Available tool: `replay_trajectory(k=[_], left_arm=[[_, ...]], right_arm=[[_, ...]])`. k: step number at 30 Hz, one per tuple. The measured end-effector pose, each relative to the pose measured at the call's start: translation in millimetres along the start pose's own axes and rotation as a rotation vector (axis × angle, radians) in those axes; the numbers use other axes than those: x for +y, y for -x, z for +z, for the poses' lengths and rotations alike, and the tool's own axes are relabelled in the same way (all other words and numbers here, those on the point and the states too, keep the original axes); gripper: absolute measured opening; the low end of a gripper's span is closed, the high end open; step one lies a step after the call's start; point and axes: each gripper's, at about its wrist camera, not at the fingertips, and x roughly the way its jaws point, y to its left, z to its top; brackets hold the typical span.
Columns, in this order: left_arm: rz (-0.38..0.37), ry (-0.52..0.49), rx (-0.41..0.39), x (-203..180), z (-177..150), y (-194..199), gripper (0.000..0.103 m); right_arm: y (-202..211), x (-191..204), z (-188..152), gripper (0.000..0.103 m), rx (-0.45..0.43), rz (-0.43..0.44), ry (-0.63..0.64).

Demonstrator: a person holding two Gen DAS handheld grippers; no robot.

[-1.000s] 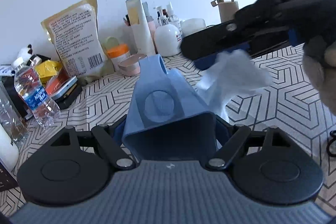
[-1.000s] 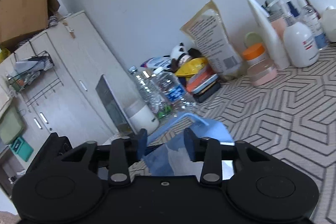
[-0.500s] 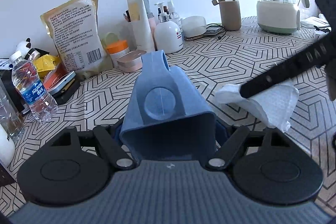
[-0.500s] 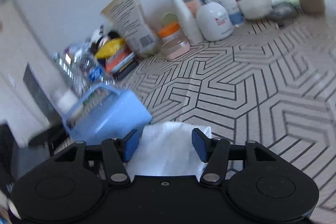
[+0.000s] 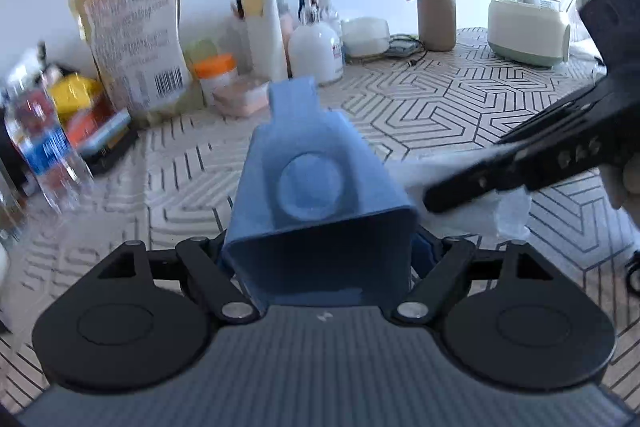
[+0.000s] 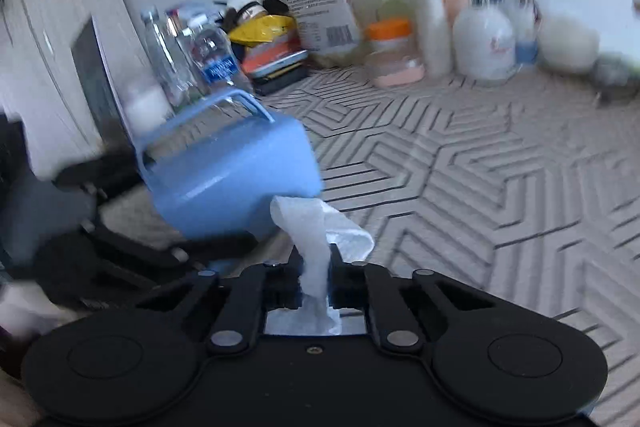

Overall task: Clean container
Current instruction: 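Hold the container with the left tool while the right tool wipes its outer wall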

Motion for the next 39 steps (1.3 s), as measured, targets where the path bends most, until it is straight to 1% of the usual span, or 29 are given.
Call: replay_trajectory(k=[1, 3, 6, 10, 12, 13, 16, 18, 20, 22, 26, 31, 34, 39], left_arm=[[-0.003, 0.015, 0.007, 2.9, 0.5, -1.5, 0.080], [0.002, 0.019, 0.014, 2.6, 0.1, -3.4, 0.077], [0.025, -0.018, 0.013, -4.7, -0.9, -3.5, 0.076], [0.023, -0.095, 0.003, -16.9, -2.0, -0.9, 0.076], [0.032, -0.097, 0.006, -17.0, -1.8, -1.0, 0.076], [0.025, -0.087, 0.006, -14.9, -1.6, -0.9, 0.076], [0.011, -0.071, 0.002, -11.7, -1.0, -0.7, 0.076], [0.015, -0.089, -0.005, -14.6, -1.6, 0.4, 0.076], [0.021, -0.108, -0.016, -17.9, -2.4, 2.1, 0.076], [0.021, -0.104, -0.014, -17.1, -2.3, 1.9, 0.076], [0.022, -0.100, -0.011, -16.7, -2.6, 2.3, 0.075], [0.024, -0.095, -0.008, -16.3, -2.7, 2.7, 0.075], [0.029, -0.095, -0.008, -19.2, -2.5, 2.4, 0.075], [0.033, -0.097, -0.007, -25.7, -4.3, 4.5, 0.075]], right_arm=[[0.3, -3.8, 0.8, 0.012, -0.015, 0.029, -0.032], [4.5, -13.4, 2.7, 0.012, -0.060, 0.142, -0.130], [11.0, -21.2, 6.7, 0.012, -0.130, 0.295, -0.235], [10.7, -9.5, 13.2, 0.012, -0.163, 0.352, -0.204], [7.6, -2.2, 14.3, 0.012, -0.169, 0.387, -0.187], [5.9, 2.0, 14.3, 0.012, -0.169, 0.399, -0.176], [0.5, 9.9, 15.1, 0.012, -0.173, 0.388, -0.150], [-0.9, 11.9, 17.1, 0.011, -0.179, 0.377, -0.138], [-0.4, 15.8, 20.4, 0.011, -0.197, 0.318, -0.095], [-0.1, 20.7, 23.9, 0.011, -0.217, 0.245, -0.043], [-1.0, 25.5, 24.3, 0.012, -0.227, 0.210, 0.009], [2.7, 34.3, 19.8, 0.012, -0.195, 0.256, 0.036], [5.9, 36.5, 16.5, 0.012, -0.182, 0.280, 0.027], [12.0, 35.0, 11.6, 0.011, -0.178, 0.280, 0.008]])
